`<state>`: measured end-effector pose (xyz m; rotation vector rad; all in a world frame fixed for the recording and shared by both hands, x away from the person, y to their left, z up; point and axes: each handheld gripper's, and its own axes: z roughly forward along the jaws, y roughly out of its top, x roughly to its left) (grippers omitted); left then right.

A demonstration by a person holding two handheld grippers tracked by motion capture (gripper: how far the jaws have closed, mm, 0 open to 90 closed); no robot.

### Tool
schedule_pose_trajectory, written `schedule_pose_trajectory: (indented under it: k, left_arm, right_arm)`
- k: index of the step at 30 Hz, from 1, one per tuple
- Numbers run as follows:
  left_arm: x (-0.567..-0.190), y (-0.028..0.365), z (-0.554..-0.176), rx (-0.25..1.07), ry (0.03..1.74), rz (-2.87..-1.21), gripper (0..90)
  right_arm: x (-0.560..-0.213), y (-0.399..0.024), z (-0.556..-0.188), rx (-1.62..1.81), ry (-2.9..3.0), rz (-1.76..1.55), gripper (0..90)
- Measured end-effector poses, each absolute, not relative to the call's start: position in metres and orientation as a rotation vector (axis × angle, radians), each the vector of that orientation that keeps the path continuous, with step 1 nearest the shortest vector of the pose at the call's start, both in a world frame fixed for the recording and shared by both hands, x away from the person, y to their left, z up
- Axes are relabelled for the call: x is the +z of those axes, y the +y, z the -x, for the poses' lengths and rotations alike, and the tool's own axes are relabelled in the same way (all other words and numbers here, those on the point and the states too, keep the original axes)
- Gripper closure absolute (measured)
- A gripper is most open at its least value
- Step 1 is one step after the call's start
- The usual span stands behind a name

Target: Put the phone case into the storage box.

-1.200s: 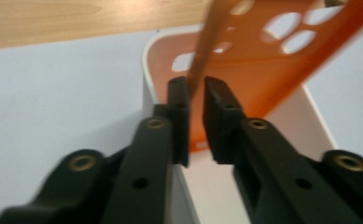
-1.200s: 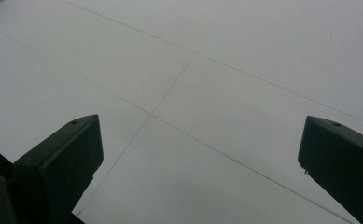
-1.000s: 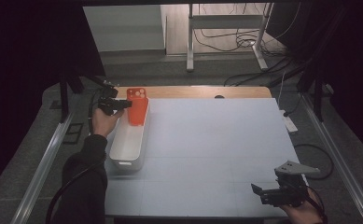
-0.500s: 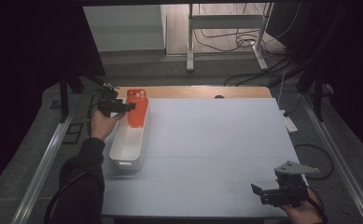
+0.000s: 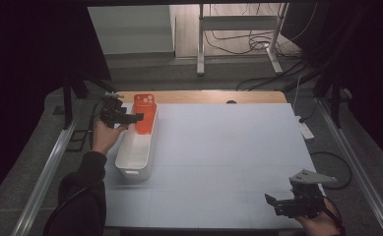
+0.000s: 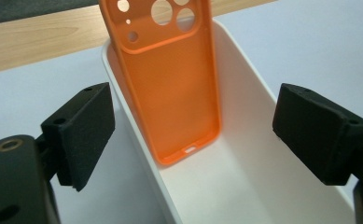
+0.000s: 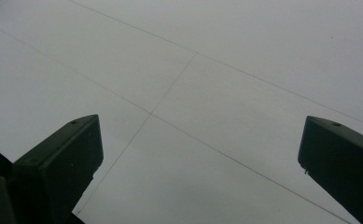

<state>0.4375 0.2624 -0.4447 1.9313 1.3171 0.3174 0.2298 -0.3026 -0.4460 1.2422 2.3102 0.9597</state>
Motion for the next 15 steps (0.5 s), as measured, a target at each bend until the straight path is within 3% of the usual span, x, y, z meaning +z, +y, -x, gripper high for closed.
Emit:
schedule_pose_trajectory:
  k: [15]
  left_arm:
    - [-0.448, 0.254, -0.415, 0.298, 1.212, -1.983, 2.4]
  right_arm:
    - [-0.446, -0.302, -0.23, 0.958, 2.308, -1.248, 0.0]
